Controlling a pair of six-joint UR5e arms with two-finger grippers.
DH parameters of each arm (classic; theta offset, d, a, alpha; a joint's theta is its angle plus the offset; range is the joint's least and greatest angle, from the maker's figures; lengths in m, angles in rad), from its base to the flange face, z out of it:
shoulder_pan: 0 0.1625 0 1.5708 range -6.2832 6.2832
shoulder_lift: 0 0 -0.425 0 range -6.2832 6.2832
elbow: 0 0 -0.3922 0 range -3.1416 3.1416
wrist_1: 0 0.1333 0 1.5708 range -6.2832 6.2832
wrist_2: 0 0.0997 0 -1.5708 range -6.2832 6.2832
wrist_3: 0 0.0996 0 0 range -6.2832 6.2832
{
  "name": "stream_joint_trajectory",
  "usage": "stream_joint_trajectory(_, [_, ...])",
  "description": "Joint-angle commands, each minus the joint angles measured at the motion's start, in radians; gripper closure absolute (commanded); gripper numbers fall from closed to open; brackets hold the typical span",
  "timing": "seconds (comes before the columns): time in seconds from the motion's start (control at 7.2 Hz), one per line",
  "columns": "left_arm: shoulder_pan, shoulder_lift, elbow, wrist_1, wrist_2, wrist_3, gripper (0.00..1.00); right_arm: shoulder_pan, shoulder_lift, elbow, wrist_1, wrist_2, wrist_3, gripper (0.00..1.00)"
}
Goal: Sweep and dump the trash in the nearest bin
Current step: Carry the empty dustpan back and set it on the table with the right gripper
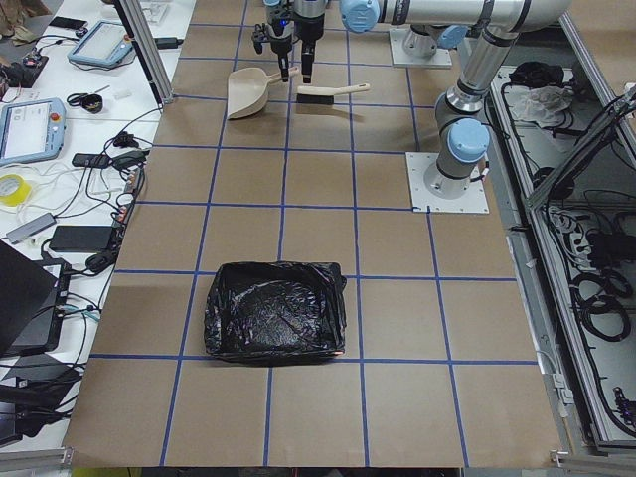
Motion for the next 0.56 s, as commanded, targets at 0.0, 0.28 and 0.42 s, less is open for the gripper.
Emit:
stream_joint_trajectory(0.0, [0.001, 0.0, 0.0, -0.002, -0.001, 0.0, 0.0, 0.001, -0.005, 0.01, 0.0, -0.008, 0.001, 1.0])
stream_joint_trajectory(0.28, [0.001, 0.0, 0.0, -0.002, -0.001, 0.0, 0.0, 0.001, -0.005, 0.01, -0.002, 0.002, 0.008, 1.0])
stream_joint_trajectory(0.42, [0.001, 0.003, 0.0, 0.001, -0.004, 0.015, 0.0, 0.001, -0.005, 0.008, -0.003, 0.007, 0.013, 1.0])
